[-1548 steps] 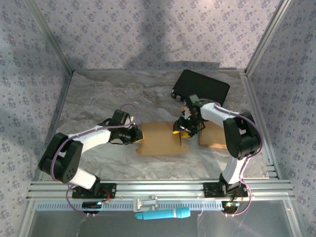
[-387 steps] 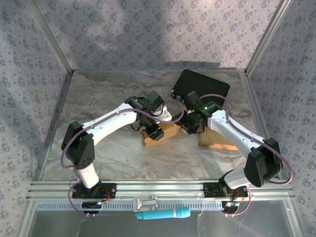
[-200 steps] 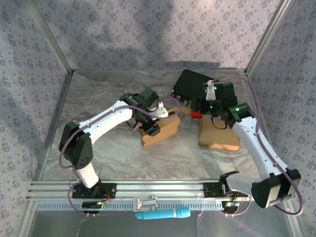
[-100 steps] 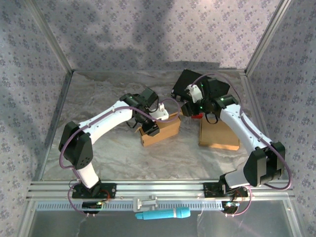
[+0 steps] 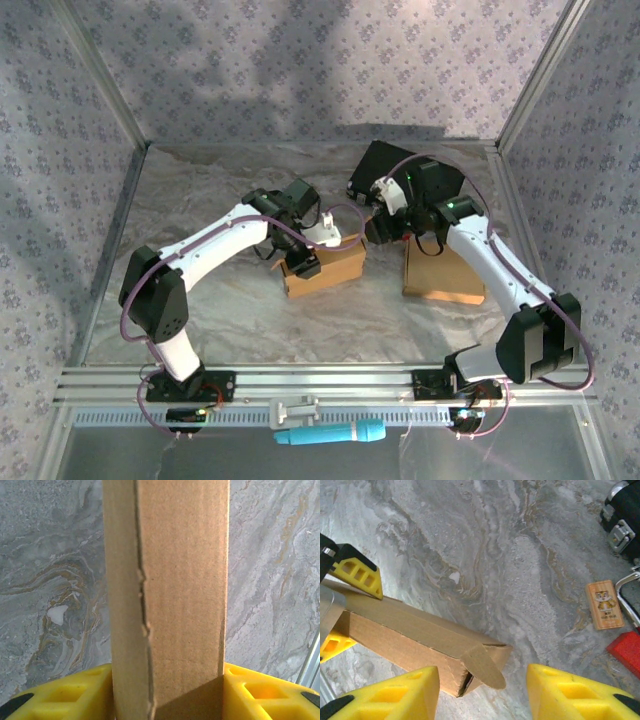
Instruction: Fold the paper box
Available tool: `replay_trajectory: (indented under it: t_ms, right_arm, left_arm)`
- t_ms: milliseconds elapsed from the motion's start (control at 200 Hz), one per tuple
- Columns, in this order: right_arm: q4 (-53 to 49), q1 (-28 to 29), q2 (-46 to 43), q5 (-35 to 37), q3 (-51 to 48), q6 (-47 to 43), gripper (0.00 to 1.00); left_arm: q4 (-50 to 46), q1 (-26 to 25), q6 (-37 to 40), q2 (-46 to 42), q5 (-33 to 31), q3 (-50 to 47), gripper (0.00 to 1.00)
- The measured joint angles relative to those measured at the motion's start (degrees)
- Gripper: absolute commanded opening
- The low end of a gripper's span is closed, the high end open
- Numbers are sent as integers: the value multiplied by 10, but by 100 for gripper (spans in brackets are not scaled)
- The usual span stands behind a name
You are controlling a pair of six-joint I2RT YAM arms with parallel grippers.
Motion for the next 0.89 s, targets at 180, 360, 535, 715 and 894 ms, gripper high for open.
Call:
replay_trajectory:
  t_ms: [180, 360, 535, 715, 894]
  right_arm:
    - [-5, 0, -10, -12, -24, -5, 54]
    - [-11, -2, -21, -38, -43, -10, 52]
    - [-16, 5, -22, -39, -44, -24, 47]
    - [-27, 24, -17, -13, -44, -40, 42]
    - [-34, 36, -12, 26, -41, -59, 33]
  left_arm:
    - [-14, 5, 11, 0, 10, 4, 51]
    - [-29, 11, 29, 0, 31, 10, 51]
    - [-37, 12, 40, 2, 39, 10, 51]
    - [-41, 12, 45, 5, 45, 10, 51]
    - [-41, 15, 45, 5, 45, 10, 51]
